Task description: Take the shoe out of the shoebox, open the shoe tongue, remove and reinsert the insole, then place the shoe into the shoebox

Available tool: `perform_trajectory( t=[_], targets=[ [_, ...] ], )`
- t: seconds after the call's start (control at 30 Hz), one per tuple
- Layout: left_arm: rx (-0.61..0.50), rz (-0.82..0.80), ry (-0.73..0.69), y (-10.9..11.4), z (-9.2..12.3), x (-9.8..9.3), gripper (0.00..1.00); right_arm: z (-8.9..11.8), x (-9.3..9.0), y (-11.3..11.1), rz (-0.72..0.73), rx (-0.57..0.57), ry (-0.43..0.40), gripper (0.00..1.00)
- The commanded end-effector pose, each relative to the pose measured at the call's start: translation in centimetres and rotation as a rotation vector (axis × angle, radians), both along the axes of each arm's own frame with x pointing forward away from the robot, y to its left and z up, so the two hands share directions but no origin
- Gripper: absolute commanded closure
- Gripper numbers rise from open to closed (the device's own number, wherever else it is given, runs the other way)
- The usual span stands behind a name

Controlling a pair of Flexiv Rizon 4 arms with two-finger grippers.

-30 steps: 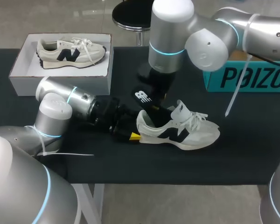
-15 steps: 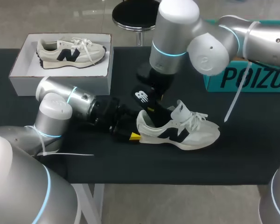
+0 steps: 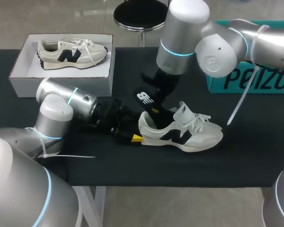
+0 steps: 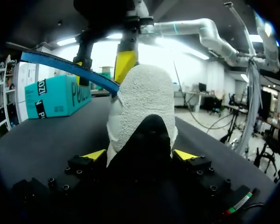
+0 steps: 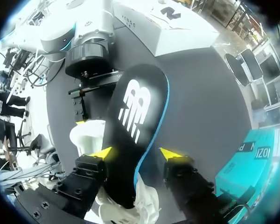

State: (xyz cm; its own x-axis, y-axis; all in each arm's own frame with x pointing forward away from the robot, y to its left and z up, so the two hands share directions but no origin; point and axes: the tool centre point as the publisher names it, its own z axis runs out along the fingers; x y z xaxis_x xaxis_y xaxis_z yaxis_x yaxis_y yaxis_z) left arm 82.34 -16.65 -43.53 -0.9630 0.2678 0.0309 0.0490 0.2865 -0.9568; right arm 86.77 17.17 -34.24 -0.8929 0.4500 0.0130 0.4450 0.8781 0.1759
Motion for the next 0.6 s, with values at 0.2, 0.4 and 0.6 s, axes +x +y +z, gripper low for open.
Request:
perform_trajectory(
  t=[0.2, 0.4, 0.6],
  targets=[
    [0.002, 0.002, -0.001, -0.1, -0.3, 0.0, 1.00, -0.2, -0.1, 0.4, 0.011, 0.015, -0.014, 1.00],
    [0.002, 0.002, -0.001, -0.1, -0.3, 0.0, 1.00, 0.1, -0.7, 0.5, 0.006, 0.026, -0.014, 1.00],
    [0.002, 0.002, -0.001, -0.1, -0.3, 0.0, 1.00, 1.3, -1.0, -0.3, -0.014, 0.046, -0.032, 1.00]
  ],
)
